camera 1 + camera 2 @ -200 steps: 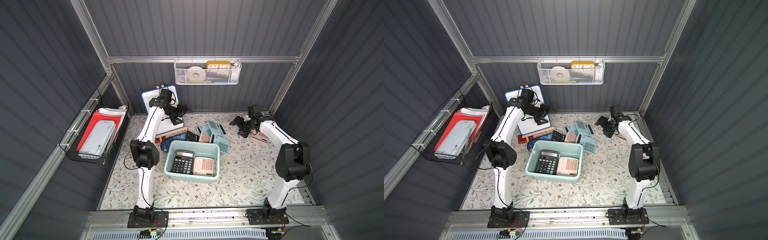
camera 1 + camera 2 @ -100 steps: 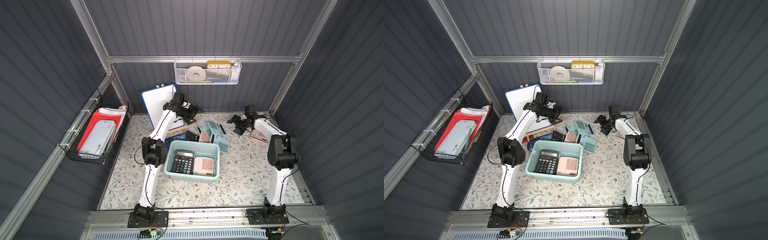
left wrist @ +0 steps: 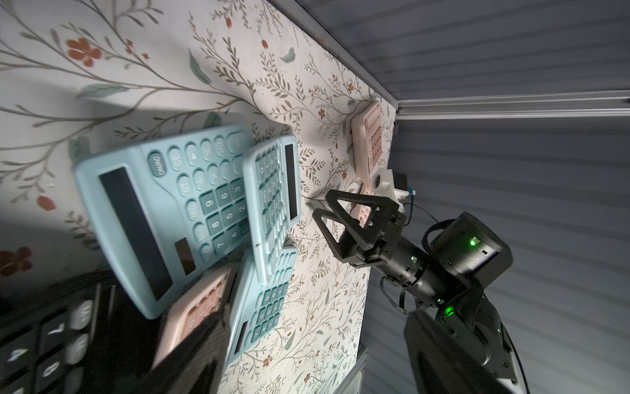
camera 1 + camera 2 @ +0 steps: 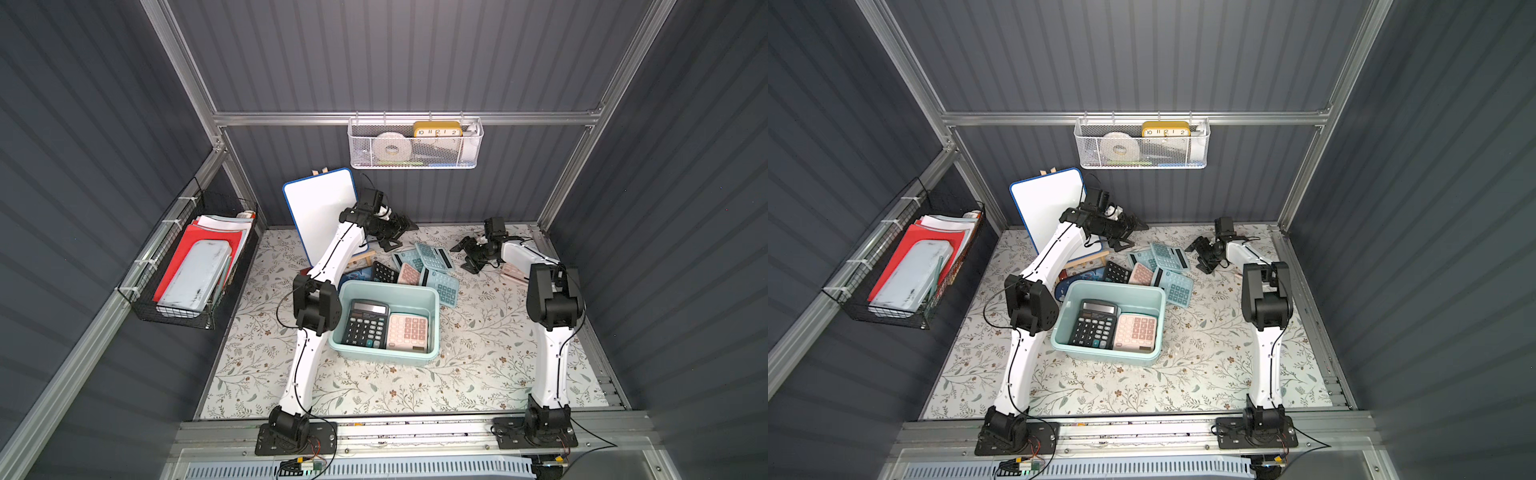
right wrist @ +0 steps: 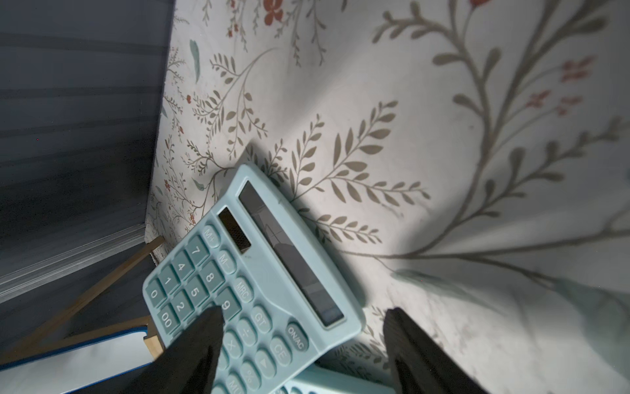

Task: Put the calculator in the storage box
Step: Pick up the calculator at the center of the board.

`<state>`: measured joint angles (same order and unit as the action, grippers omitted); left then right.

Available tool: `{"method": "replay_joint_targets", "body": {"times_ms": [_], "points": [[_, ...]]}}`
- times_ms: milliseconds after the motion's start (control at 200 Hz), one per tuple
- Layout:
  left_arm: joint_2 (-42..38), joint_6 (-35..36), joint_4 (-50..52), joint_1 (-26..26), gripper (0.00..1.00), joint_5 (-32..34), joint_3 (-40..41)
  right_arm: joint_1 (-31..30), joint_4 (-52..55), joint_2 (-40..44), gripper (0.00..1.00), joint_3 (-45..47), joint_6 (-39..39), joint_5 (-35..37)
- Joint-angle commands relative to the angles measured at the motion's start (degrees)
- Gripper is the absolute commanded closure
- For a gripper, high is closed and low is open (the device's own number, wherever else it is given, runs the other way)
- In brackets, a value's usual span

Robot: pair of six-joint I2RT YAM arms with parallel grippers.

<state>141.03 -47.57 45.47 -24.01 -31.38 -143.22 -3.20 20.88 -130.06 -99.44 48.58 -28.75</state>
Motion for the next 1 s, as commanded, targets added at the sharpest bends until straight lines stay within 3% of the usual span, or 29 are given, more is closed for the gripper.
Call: {"method": "replay_joint_targets", "body": {"times_ms": [0, 255, 600, 760, 996], "points": [[3.07, 0.95, 1.75, -0.99, 0.16, 1.01, -0.93, 0.13, -1.00, -0.96, 0.22, -1.47, 0.38, -1.12], [7.16, 0.32, -1.34, -2.70, 0.24, 1.56, -1.66, 0.15, -1.93, -3.04, 0.26, -2.16, 0.98, -2.09], [12.02, -2.55, -5.87, -2.86, 0.50, 0.81, -3.61, 0.21, -2.62, -4.39, 0.27, -3.81, 2.45, -3.66], [12.13, -3.53, -7.46, -3.01, 0.58, 0.33, -3.36, 0.19, -2.75, -4.59, 0.28, -4.60, 2.76, -4.12], [11.89, -4.37, -8.93, -3.12, 0.78, -0.57, -3.38, 0.12, -2.93, -4.06, 0.29, -4.47, 3.10, -4.84]]}}
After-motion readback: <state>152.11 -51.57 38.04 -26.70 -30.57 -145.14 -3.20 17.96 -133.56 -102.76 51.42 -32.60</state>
